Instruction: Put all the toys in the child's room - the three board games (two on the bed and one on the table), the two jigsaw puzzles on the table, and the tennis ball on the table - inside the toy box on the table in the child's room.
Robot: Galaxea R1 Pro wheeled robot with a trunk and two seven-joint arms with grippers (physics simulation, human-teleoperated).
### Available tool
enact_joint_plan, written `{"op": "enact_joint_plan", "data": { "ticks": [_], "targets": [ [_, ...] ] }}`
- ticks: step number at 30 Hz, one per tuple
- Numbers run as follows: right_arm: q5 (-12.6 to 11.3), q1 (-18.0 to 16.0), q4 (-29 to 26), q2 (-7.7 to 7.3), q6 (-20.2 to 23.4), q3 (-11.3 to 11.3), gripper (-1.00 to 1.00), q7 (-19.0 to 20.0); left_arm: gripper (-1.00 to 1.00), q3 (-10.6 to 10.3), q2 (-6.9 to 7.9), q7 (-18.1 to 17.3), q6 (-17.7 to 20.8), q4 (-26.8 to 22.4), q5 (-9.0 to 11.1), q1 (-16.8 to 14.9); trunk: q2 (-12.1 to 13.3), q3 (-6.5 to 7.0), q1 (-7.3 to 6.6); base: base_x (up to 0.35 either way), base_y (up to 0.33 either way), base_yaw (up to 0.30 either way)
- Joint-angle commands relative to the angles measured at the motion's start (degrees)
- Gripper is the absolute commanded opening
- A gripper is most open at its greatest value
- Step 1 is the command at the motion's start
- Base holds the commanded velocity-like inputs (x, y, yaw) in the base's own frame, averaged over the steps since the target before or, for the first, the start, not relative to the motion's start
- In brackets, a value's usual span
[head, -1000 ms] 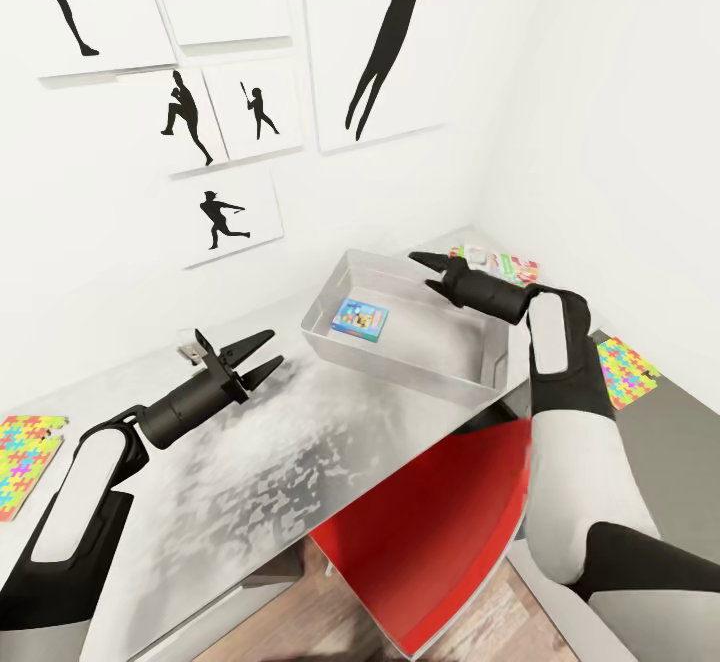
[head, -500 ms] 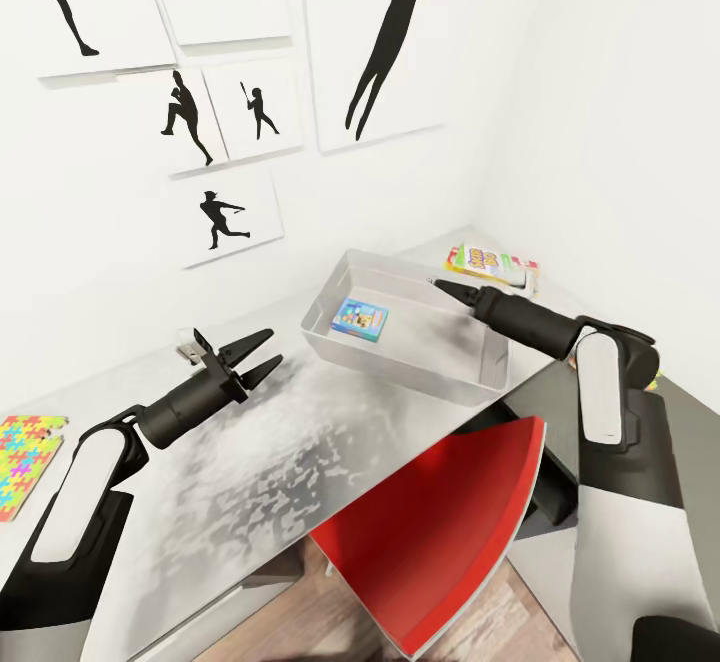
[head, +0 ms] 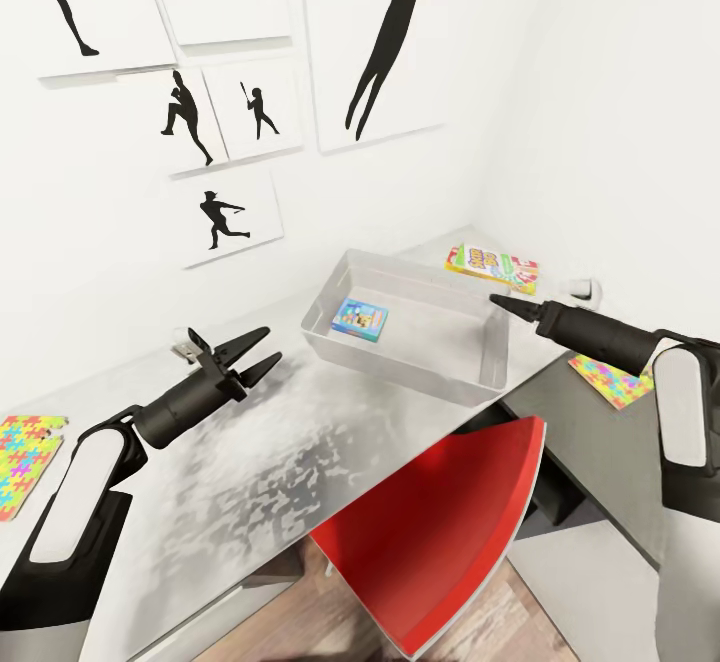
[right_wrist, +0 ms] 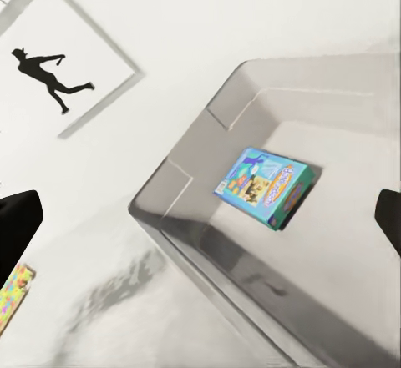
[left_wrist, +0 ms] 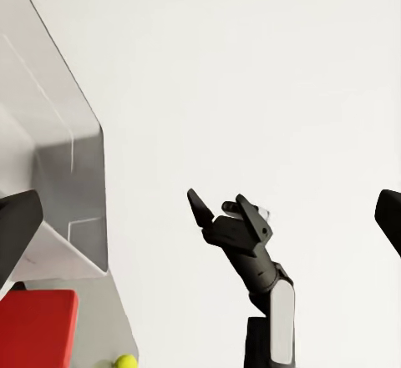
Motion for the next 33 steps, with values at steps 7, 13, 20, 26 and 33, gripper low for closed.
{"op": "enact_joint_plan", "data": {
  "ticks": [7, 13, 20, 26, 33],
  "targets": [
    [-1.7, 1.3, -0.2, -5.06, 0.3, -5.1, 1.0, 5.2, 1.0, 0.1, 0.07, -0.7, 0.3, 0.0, -0.1, -0.1, -0.1, -0.09, 0.03, 0.0, 0.0, 0.0],
    [-2.7, 5.6, -0.2, -9.41, 0.3, -9.6, 1.0, 7.5, 1.0, 0.3, 0.19, -0.8, 0.5, 0.0, -0.1, 0.0, -0.1, -0.09, 0.03, 0.0, 0.0, -0.043],
    [-3.1, 13.2, -0.2, -13.22, 0.3, -14.8, 1.0, 8.5, 1.0, 0.3, 0.43, -0.9, 0.9, 0.0, -0.1, 0.0, -0.1, -0.09, 0.03, 0.0, 0.0, -0.166],
    [-3.0, 18.0, -0.2, -14.17, 0.3, -16.7, 1.0, 8.5, 1.0, 0.0, 0.39, -0.9, 1.1, -0.1, -0.1, -0.2, -0.1, -0.09, 0.03, 0.0, 0.0, -0.235],
    [-2.6, 21.9, 0.1, -14.43, 0.3, -17.6, 1.0, 8.5, 1.0, -1.2, 0.05, -1.1, 1.4, -0.1, 0.0, -0.8, -0.1, -0.09, 0.03, 0.0, 0.0, -0.266]
  ]
}}
